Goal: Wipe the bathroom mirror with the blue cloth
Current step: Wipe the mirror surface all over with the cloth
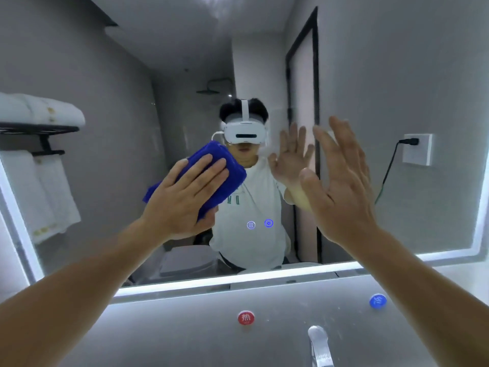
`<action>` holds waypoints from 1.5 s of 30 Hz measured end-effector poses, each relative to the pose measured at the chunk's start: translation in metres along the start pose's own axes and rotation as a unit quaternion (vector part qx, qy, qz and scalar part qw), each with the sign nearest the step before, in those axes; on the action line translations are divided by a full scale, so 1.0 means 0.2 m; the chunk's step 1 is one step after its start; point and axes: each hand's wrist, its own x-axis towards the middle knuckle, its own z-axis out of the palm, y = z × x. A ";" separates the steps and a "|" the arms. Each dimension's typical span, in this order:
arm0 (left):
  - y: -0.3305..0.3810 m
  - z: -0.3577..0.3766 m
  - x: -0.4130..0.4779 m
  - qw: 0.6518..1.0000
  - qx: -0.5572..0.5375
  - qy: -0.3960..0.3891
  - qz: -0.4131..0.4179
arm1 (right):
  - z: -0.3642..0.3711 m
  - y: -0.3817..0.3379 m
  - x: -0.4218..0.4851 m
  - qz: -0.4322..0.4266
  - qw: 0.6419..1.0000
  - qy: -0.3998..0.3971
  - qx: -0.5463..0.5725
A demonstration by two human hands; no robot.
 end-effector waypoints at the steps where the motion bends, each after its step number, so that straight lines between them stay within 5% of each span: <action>1: -0.04 -0.02 0.05 1.000 0.001 0.011 -0.021 | 0.02 -0.02 0.00 -0.003 1.000 -0.004 -0.002; 4: -0.14 -0.06 0.22 0.989 0.010 0.033 -0.143 | 0.08 -0.08 0.03 -0.009 1.000 -0.009 -0.008; 11: -0.06 0.00 0.14 0.986 0.016 0.029 -0.166 | 0.23 -0.11 -0.06 0.007 0.999 -0.040 0.018; 23: 0.48 0.15 -0.64 0.996 -0.044 -0.067 0.024 | 0.22 0.04 -0.31 0.049 0.996 -0.067 0.009; 34: 0.58 0.14 -0.28 0.958 -0.030 -0.150 0.243 | 0.14 0.12 -0.34 0.067 0.996 -0.061 -0.001; 45: 1.11 0.19 0.18 0.949 -0.035 -0.140 0.280 | -0.04 0.38 -0.37 0.108 0.992 -0.051 -0.027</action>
